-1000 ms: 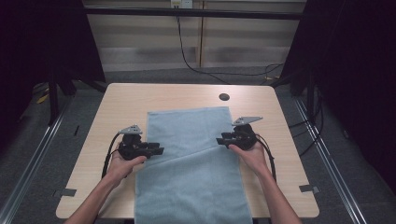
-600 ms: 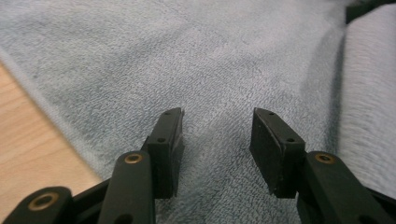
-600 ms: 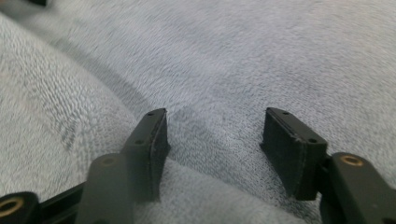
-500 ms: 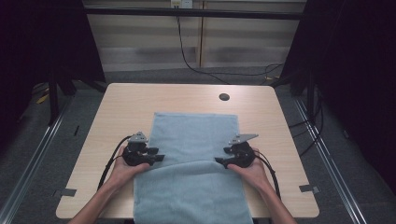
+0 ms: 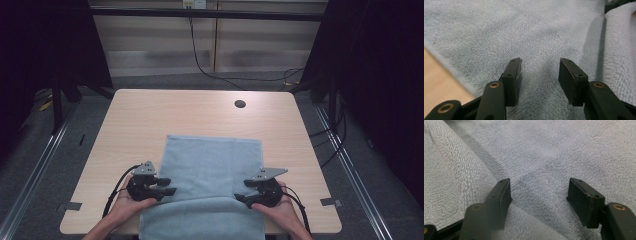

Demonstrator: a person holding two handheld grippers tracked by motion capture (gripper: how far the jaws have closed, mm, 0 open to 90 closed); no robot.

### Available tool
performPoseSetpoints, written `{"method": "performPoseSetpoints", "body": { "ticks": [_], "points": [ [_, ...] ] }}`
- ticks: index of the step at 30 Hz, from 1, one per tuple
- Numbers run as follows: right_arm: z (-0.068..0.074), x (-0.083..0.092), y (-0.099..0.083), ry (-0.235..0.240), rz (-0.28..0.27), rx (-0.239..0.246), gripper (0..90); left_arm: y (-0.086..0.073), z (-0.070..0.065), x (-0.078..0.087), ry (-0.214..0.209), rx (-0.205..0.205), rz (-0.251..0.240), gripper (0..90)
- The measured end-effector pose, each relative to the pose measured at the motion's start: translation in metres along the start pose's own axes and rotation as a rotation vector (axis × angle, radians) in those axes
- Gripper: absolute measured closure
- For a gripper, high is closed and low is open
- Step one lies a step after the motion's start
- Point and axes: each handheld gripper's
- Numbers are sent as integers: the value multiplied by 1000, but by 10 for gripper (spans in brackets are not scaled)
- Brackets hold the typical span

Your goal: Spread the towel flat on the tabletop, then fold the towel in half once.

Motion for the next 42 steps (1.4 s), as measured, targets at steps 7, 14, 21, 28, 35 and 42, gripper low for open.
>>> {"method": "performPoseSetpoints", "body": {
  "ticks": [7, 14, 21, 28, 35, 42],
  "points": [
    [20, 6, -4, 42, 5, 4, 353, -14, -17, 9, -22, -21, 30, 530],
    [26, 13, -2, 65, 5, -2, 382, -18, -22, 17, -40, -28, 59, 536],
    [-22, 20, 13, -43, -55, -54, 382, 14, -3, 14, 4, -17, -8, 516],
    [-82, 5, 27, -145, -47, -113, 381, 49, 34, 7, 49, 62, -80, 500],
    [-113, -10, 29, -180, -24, -164, 364, 71, 59, 1, 104, 101, -151, 486],
    [-118, -23, 26, -197, 11, -147, 363, 74, 82, -3, 133, 153, -136, 460]
  ]
}}
Point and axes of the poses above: each handheld gripper's, and its own axes: x roughly backward along the jaws, y roughly out of its top, z roughly to its left, and after that the axes turned 10 degrees about x, right-handed
